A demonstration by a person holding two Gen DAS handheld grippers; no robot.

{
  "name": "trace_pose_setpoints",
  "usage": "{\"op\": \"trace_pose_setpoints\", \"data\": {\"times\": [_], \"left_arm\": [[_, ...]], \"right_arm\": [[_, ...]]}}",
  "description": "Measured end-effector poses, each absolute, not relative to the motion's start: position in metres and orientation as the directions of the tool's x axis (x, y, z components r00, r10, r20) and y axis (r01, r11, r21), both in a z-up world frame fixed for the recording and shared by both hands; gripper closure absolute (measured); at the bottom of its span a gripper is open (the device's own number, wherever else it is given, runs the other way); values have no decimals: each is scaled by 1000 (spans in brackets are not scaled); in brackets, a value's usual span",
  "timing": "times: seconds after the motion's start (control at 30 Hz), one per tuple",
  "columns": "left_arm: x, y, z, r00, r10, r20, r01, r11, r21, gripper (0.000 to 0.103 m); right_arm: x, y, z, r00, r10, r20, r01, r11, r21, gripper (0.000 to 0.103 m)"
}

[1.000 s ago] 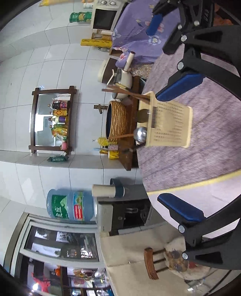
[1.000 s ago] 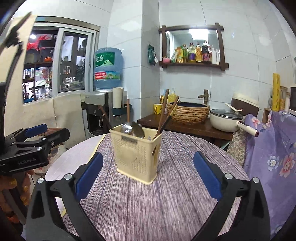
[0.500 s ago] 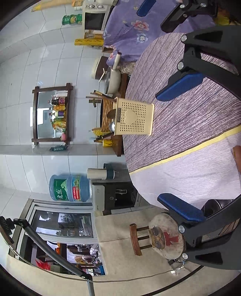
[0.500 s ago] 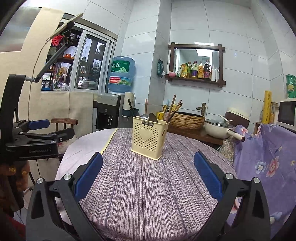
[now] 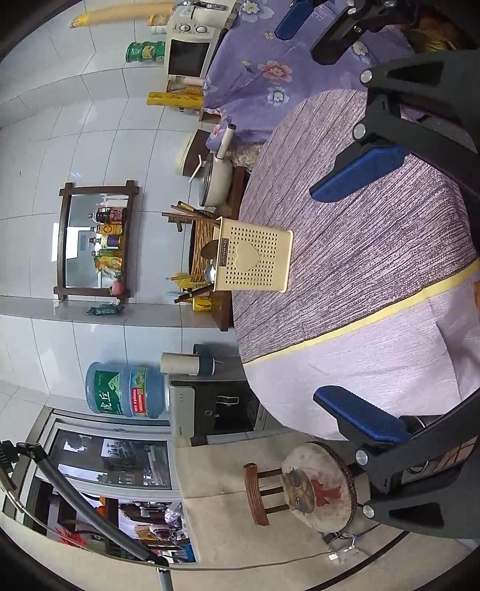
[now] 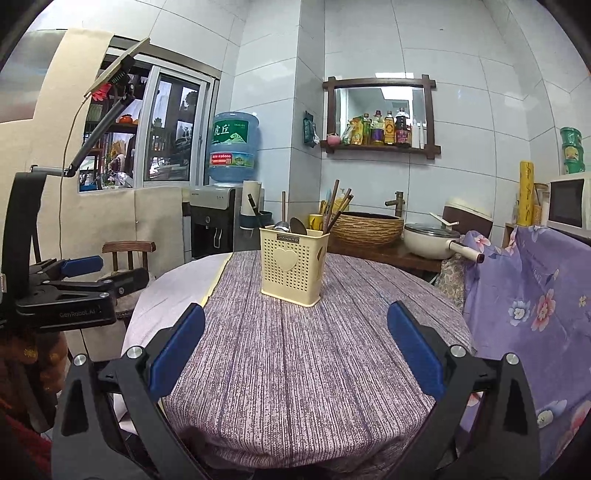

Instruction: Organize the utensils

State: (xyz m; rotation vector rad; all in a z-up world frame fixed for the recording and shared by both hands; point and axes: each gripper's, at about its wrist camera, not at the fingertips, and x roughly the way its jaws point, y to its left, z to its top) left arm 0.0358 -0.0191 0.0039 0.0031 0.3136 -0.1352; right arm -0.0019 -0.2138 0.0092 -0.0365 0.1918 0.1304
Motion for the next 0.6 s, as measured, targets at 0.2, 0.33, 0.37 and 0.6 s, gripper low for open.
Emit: {"op": "trace_pose_setpoints", "data": {"times": [0.2, 0.33, 0.37, 0.6], "left_arm": [[36, -18, 4, 945, -120, -306, 123, 992, -8, 5], [36, -20, 3, 947, -106, -304, 115, 993, 11, 5], [36, -21, 3, 947, -101, -304, 111, 994, 16, 5], [35, -23, 4, 946, -103, -306, 116, 993, 26, 5]], "right_arm": [[1, -216, 8, 972, 122, -200, -128, 992, -17, 6], [2, -217, 7, 971, 122, -204, -128, 992, -16, 6], [3, -217, 7, 971, 122, -208, -128, 992, -16, 6], [3, -217, 7, 971, 115, -209, -120, 993, -11, 6]]}}
